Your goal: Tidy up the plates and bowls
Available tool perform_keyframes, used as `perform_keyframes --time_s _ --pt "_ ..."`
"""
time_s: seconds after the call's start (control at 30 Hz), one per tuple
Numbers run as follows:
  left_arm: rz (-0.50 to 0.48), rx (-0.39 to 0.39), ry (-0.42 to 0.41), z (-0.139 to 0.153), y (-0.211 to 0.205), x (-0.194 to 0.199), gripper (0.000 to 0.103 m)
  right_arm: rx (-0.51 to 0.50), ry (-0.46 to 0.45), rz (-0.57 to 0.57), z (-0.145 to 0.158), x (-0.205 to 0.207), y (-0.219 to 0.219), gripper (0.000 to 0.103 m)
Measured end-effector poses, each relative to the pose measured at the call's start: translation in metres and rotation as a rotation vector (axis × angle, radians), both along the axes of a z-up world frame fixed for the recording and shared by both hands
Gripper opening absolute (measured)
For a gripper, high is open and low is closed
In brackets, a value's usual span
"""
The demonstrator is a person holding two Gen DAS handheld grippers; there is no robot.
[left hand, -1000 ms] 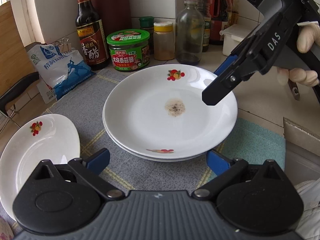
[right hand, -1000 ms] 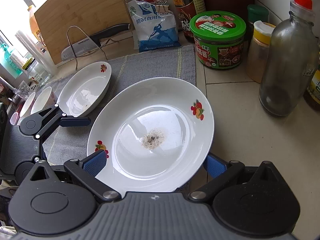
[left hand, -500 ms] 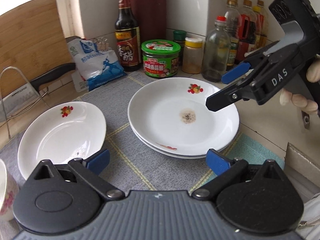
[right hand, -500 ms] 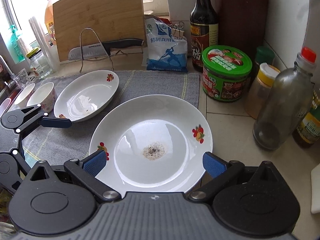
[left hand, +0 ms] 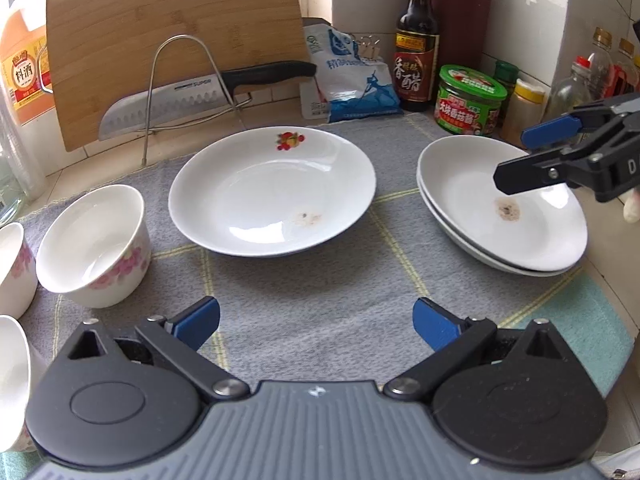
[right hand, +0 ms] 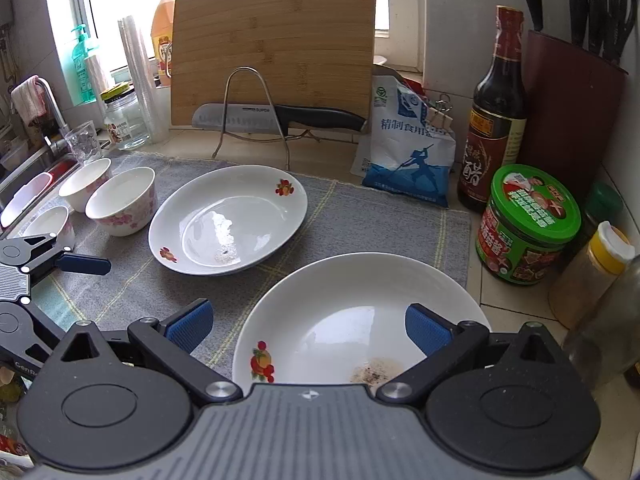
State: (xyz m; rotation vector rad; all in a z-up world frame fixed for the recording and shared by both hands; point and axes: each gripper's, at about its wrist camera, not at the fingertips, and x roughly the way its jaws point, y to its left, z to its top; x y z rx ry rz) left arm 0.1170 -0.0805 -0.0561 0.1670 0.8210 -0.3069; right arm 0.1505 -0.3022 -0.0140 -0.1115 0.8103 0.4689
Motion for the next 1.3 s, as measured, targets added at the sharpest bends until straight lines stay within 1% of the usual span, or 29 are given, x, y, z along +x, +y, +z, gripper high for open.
perform_keyframes --time_s 0.1,0.17,0.3,0.47,0.53,0.73,1.07,1.3 --pt "0.013 0.012 -0.005 -0.006 0.009 0.008 0.102 -0.022 0.007 -0.007 0.0 0.001 0.014 0.103" --pt "0.008 0.006 -0.002 -0.011 0.014 0.014 0.102 -0.026 0.014 -0.004 0.002 0.002 0.021 0.103" --pt "0.012 0.03 0.001 -0.021 0.019 0.026 0.102 -0.047 0.02 -0.011 0.004 0.006 0.035 0.103" --pt "0.009 0.001 0.023 -0.034 0.022 0.04 0.102 -0.053 0.029 0.005 0.004 0.017 0.047 0.103" --pt "0.016 -0.016 0.019 -0.038 0.021 0.043 0.102 -0.05 0.04 0.026 0.003 0.023 0.051 0.103" --pt "0.023 -0.022 -0.003 -0.04 0.018 0.051 0.103 -0.045 0.069 0.096 -0.003 0.047 0.062 0.103" --pt "0.034 -0.034 -0.029 -0.042 0.016 0.063 0.103 -0.078 0.112 0.206 -0.017 0.098 0.079 0.103" --pt "0.03 -0.04 -0.048 -0.043 0.017 0.063 0.103 -0.075 0.164 0.268 -0.032 0.131 0.088 0.103"
